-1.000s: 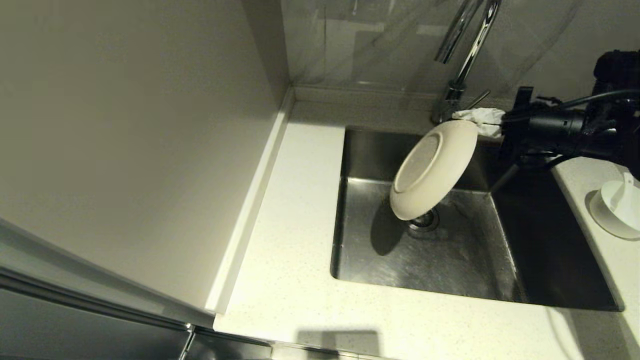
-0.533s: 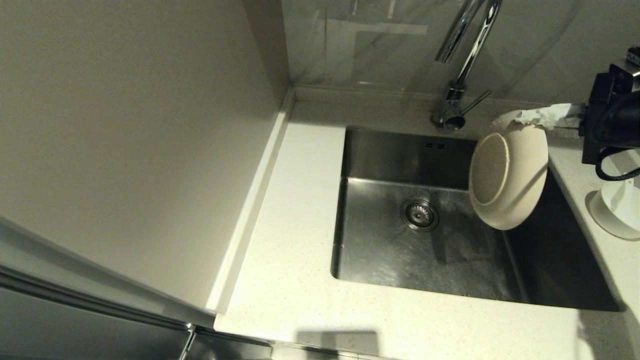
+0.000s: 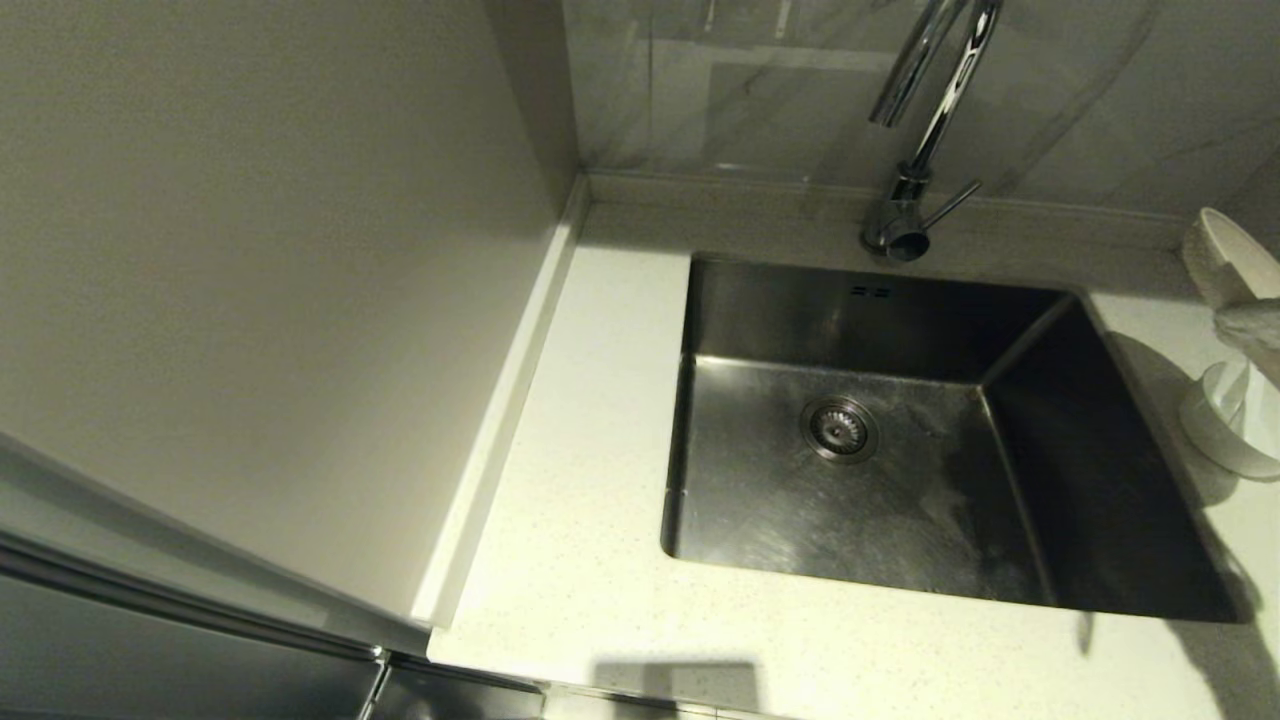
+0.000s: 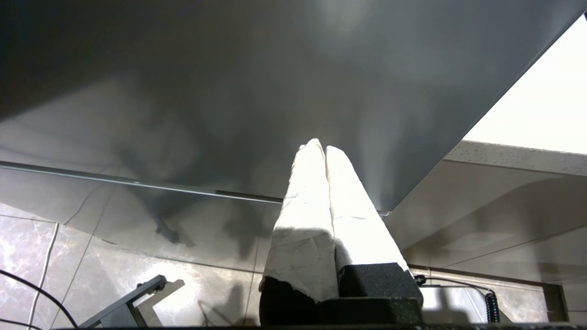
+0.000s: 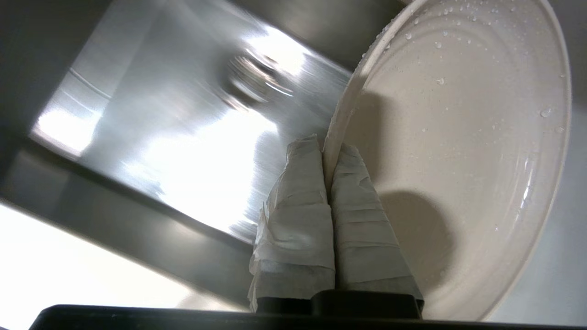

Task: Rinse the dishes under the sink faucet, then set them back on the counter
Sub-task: Put a plate back to the table from the sink

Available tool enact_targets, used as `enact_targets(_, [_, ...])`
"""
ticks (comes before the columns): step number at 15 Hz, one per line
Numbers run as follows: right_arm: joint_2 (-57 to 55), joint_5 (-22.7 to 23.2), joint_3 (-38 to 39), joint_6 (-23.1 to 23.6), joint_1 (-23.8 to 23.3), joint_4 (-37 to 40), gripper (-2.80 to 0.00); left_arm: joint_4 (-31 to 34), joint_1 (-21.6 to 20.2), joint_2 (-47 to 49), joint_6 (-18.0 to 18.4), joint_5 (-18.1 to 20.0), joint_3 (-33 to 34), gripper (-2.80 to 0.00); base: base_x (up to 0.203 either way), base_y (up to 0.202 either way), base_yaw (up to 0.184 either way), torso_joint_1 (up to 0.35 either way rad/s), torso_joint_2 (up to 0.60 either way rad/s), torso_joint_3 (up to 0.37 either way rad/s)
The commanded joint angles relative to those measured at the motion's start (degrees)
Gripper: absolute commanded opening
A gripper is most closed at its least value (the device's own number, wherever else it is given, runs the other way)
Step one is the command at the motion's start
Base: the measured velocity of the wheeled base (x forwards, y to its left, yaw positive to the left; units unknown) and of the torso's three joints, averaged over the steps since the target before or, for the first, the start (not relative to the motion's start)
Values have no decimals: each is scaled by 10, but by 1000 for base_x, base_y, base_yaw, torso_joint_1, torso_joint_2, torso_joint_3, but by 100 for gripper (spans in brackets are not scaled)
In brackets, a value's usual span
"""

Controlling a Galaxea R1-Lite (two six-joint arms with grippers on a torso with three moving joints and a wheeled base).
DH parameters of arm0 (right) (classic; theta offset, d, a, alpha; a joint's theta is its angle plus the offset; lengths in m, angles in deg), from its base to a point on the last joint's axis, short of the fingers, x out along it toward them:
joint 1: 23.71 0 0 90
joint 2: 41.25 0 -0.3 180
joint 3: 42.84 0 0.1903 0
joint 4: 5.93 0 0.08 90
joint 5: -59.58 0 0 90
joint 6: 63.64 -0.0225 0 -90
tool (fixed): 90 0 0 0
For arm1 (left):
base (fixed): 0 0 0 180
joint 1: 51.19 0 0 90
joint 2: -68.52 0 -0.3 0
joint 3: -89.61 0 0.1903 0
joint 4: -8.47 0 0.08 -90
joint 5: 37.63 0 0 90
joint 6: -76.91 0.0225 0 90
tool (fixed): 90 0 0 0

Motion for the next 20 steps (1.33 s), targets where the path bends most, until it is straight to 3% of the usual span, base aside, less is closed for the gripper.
enact_targets(1, [65,3,17,118,-31,81,-280,0,0,-2,0,0,0,-280,0,0,0,0,0,0])
enact_targets(4, [97,-1,47,171,-64,115,-280,0,0,-2,0,0,0,-280,0,0,0,0,0,0])
enact_targets(9, [187,-8,207,241,-139,116,-280,0,0,-2,0,0,0,-280,0,0,0,0,0,0])
enact_targets(15, [181,-9,305,246,-154,108,-280,0,0,-2,0,0,0,-280,0,0,0,0,0,0])
enact_targets(20, [85,-11,330,246,-158,20,-280,0,0,-2,0,0,0,-280,0,0,0,0,0,0])
